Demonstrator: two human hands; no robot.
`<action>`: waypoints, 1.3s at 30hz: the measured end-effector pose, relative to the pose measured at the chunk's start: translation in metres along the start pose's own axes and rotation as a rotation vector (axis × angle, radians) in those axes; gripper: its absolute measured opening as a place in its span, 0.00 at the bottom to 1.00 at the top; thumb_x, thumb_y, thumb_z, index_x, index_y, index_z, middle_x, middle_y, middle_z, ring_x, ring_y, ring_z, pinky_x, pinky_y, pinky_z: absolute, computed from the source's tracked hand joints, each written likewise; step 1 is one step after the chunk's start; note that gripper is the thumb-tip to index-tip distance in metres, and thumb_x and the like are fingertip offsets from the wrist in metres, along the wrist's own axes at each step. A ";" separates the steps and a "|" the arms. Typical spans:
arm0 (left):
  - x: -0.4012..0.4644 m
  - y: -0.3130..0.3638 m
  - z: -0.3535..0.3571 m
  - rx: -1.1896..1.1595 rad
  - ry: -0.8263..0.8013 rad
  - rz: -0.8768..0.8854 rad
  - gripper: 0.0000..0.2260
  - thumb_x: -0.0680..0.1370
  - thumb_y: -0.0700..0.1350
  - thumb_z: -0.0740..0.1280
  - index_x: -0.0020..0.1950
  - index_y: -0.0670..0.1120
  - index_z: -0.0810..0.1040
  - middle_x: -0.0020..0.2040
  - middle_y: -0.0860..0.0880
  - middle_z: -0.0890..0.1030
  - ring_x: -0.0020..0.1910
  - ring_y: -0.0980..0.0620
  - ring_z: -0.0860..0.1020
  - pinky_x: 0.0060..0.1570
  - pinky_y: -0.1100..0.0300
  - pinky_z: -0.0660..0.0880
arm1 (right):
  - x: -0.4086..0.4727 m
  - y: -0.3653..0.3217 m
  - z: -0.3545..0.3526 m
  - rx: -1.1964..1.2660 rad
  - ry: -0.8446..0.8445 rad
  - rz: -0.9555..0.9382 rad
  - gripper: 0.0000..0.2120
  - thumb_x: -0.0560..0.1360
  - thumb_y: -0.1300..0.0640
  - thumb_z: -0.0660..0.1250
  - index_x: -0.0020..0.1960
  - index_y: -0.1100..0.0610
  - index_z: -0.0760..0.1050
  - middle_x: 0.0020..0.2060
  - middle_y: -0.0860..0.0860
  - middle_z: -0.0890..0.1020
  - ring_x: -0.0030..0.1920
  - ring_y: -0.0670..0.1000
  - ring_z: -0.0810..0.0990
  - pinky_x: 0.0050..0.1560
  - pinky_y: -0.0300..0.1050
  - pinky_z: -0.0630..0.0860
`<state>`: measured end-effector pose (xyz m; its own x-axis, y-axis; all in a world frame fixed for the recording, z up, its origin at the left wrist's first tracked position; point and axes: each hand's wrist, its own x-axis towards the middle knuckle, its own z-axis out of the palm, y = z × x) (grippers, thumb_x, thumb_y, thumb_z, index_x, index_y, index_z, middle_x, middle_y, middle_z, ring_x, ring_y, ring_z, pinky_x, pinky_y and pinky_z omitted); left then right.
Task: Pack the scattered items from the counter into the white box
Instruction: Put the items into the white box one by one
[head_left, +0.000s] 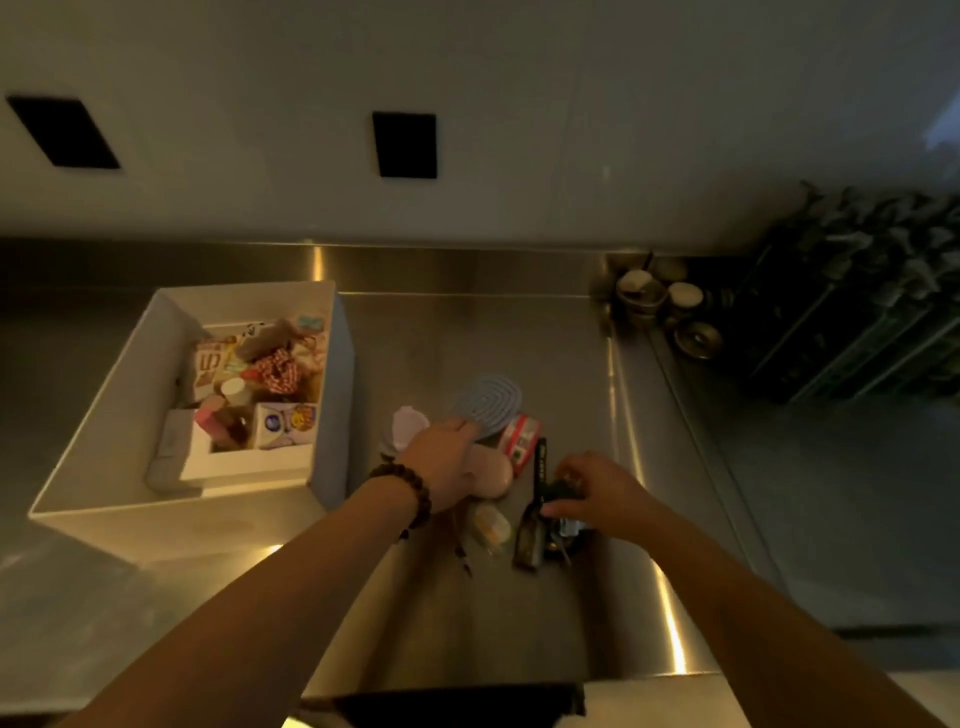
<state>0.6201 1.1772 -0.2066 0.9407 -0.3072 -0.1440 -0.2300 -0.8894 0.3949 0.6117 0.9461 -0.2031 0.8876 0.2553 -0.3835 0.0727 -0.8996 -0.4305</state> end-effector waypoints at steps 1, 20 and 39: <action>0.000 0.000 0.008 0.050 -0.033 -0.006 0.28 0.74 0.43 0.65 0.73 0.46 0.60 0.73 0.44 0.60 0.72 0.46 0.59 0.70 0.55 0.55 | -0.003 0.003 0.004 0.000 -0.033 -0.022 0.30 0.64 0.41 0.75 0.61 0.52 0.72 0.54 0.52 0.75 0.52 0.50 0.74 0.51 0.42 0.73; -0.006 0.011 -0.022 -0.154 0.235 -0.122 0.29 0.67 0.51 0.73 0.65 0.48 0.66 0.61 0.46 0.74 0.60 0.46 0.72 0.60 0.53 0.68 | -0.022 -0.023 -0.022 0.466 0.322 -0.130 0.12 0.72 0.62 0.70 0.51 0.51 0.71 0.43 0.47 0.78 0.39 0.38 0.76 0.31 0.25 0.70; -0.137 -0.112 -0.195 -0.231 0.657 -0.416 0.32 0.66 0.49 0.76 0.66 0.48 0.66 0.61 0.47 0.73 0.53 0.54 0.70 0.44 0.64 0.71 | 0.041 -0.238 -0.075 0.675 0.341 -0.753 0.17 0.70 0.60 0.73 0.46 0.40 0.71 0.45 0.44 0.81 0.45 0.43 0.82 0.40 0.35 0.80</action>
<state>0.5657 1.3844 -0.0544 0.9087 0.3585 0.2138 0.1605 -0.7729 0.6139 0.6651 1.1445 -0.0546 0.8072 0.4568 0.3738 0.4811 -0.1421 -0.8651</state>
